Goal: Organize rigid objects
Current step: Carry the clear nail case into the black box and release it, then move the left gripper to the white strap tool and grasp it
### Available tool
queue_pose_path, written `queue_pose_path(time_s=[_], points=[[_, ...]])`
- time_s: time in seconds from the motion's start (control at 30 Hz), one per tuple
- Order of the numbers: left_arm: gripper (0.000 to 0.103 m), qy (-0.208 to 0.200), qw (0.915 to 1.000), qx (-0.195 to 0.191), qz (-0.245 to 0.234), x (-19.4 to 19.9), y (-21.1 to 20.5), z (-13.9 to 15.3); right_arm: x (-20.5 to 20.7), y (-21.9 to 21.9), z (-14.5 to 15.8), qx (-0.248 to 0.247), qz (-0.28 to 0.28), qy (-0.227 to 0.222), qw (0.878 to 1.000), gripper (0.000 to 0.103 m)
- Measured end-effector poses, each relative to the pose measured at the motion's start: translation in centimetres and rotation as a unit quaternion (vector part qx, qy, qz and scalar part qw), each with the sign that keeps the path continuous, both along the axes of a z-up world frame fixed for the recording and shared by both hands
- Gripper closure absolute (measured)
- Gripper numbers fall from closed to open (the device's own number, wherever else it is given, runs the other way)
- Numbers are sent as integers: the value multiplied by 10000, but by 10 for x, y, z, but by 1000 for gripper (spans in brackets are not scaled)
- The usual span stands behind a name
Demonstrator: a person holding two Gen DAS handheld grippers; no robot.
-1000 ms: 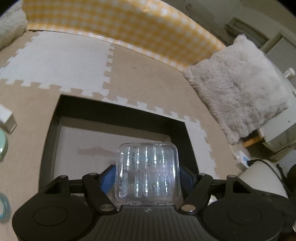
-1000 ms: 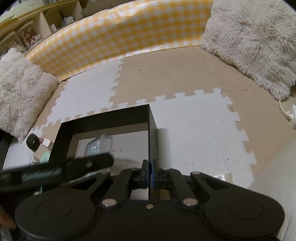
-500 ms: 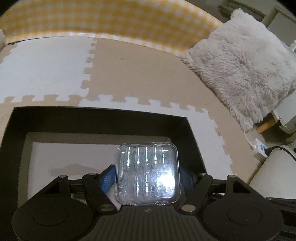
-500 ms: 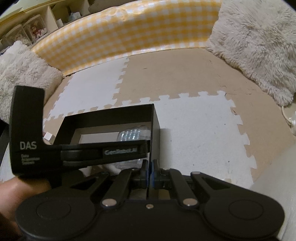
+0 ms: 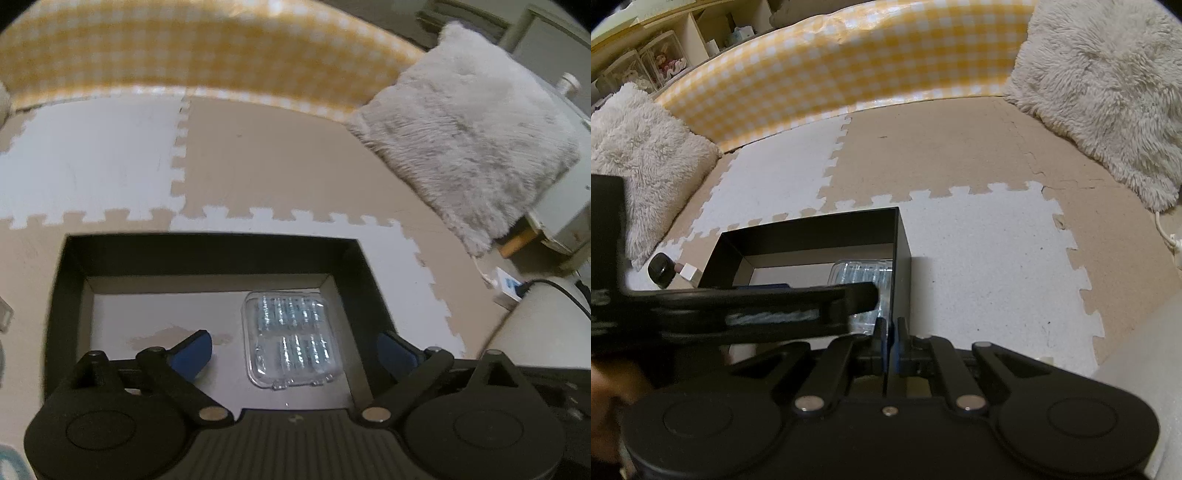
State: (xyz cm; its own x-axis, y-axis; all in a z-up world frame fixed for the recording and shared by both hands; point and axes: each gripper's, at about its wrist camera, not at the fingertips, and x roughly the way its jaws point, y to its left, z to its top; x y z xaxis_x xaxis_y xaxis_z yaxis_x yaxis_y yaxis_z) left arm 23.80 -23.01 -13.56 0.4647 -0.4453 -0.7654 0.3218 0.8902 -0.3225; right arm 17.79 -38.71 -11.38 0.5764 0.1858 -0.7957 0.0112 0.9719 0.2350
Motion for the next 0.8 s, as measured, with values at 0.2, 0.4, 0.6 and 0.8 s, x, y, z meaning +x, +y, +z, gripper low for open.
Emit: queue_pose_path(time_s=[0.2,0.4,0.6,0.8], points=[[0,-221,9997,0,-141,-21,18,29,-1,2,0,-22,-4,-19,10000,99],[0,-362,9993,49,-112,-39,43,52,-1,4,1,-93,9,-23,10000,99],[0,-655,9975,219,-175,-61,67,71,0,3,1,-78,-5,-16,10000,99],[0,-940,9940,486,-282,-81,92,79,-1,3,1,-104,8,-49,9999,99]])
